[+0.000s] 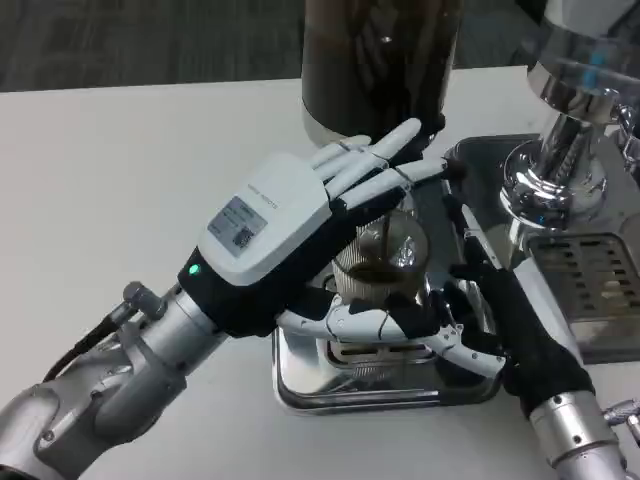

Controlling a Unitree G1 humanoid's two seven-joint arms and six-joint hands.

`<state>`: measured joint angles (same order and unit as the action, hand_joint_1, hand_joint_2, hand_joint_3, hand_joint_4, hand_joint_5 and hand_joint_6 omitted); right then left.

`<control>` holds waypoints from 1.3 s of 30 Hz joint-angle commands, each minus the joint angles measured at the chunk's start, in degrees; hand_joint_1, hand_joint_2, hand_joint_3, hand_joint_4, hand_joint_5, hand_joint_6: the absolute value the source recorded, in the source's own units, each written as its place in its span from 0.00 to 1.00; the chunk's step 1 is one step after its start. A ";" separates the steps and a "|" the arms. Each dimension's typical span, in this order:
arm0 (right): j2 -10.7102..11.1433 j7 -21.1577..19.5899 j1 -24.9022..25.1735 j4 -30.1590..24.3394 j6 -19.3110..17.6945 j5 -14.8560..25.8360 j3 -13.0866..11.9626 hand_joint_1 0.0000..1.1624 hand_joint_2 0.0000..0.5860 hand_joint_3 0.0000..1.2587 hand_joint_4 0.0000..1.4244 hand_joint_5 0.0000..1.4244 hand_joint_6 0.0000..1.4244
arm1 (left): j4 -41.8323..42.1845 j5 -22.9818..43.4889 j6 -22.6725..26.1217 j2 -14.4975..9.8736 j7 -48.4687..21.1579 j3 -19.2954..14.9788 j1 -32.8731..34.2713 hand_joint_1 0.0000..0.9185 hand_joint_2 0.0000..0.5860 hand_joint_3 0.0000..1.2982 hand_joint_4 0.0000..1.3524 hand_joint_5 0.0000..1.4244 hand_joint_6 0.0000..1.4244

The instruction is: Grasp the cup under the faucet to collect the drink, then remove the cup.

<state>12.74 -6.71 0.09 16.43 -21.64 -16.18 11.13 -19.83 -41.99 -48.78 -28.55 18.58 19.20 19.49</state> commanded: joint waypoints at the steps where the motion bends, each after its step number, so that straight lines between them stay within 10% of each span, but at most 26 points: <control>1: -0.54 0.62 1.60 3.39 -2.66 0.97 -1.10 0.49 0.37 0.00 0.00 0.00 0.13 | -0.72 -1.24 -1.36 -0.52 -2.22 2.05 -1.51 0.00 0.27 0.18 0.05 0.19 0.14; 21: -2.59 2.65 4.76 9.40 -6.20 0.79 -1.42 0.50 0.38 0.00 0.00 0.00 0.13 | 0.26 0.88 -0.71 -0.57 -2.50 1.06 -2.72 0.00 0.28 0.19 0.06 0.20 0.14; 39: -3.39 2.26 3.13 8.23 -7.01 0.50 -1.85 0.49 0.39 0.00 0.00 0.00 0.13 | 12.67 9.41 3.90 1.29 0.60 -15.03 -11.10 0.00 0.32 0.16 0.02 0.16 0.10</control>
<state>9.55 -4.22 3.99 25.06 -27.65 -16.08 9.64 -9.21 -33.76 -45.52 -27.80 19.08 5.75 9.69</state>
